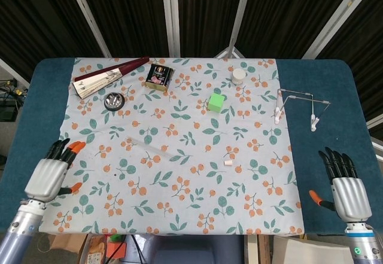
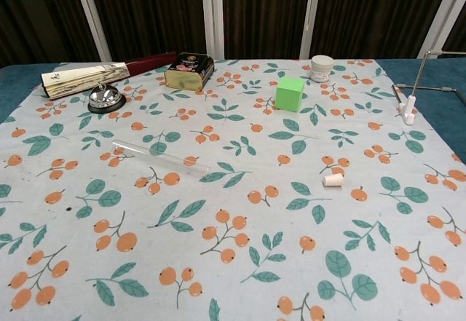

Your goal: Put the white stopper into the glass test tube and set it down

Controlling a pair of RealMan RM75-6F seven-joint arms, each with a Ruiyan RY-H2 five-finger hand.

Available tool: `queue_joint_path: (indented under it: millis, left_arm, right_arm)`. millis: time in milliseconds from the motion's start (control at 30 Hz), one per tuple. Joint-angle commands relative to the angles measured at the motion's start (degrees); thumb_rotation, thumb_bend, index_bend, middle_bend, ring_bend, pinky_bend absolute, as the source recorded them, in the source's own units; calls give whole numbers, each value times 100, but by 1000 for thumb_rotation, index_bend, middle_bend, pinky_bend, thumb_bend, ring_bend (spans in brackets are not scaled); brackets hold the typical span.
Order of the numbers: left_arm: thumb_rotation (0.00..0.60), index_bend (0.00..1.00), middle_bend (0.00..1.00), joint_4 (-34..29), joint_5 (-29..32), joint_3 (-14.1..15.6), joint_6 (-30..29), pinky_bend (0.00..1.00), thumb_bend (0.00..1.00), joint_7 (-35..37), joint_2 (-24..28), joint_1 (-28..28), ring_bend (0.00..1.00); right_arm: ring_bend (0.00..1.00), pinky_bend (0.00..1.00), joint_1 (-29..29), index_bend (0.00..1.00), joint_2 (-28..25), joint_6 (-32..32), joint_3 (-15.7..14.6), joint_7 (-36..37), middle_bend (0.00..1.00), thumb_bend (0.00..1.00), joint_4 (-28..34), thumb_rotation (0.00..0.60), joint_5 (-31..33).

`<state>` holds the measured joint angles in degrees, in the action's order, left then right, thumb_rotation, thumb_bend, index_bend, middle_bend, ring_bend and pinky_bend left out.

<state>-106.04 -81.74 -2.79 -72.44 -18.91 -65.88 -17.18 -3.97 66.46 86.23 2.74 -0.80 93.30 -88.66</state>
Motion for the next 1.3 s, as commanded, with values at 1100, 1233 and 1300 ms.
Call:
queue_joint_path:
  millis: [1100, 1233, 1300]
  left_arm:
    - [600, 448, 410, 2945, 3084, -818, 2463, 91, 363, -2054, -2661, -3158, 120]
    - [600, 450, 447, 3052, 3167, -772, 2481, 91, 363, -2045, -2705, -3225, 120]
    - [600, 450, 450, 3110, 3216, -746, 2505, 91, 369, -2068, -2736, -3273, 120]
  right_arm:
    - [0, 0, 31, 0, -23, 53, 151, 330, 0, 234, -123, 600, 213]
    - [0, 0, 30, 0, -15, 62, 153, 344, 0, 234, -113, 600, 201]
    - [0, 0, 29, 0, -9, 63, 153, 334, 0, 233, -111, 600, 197]
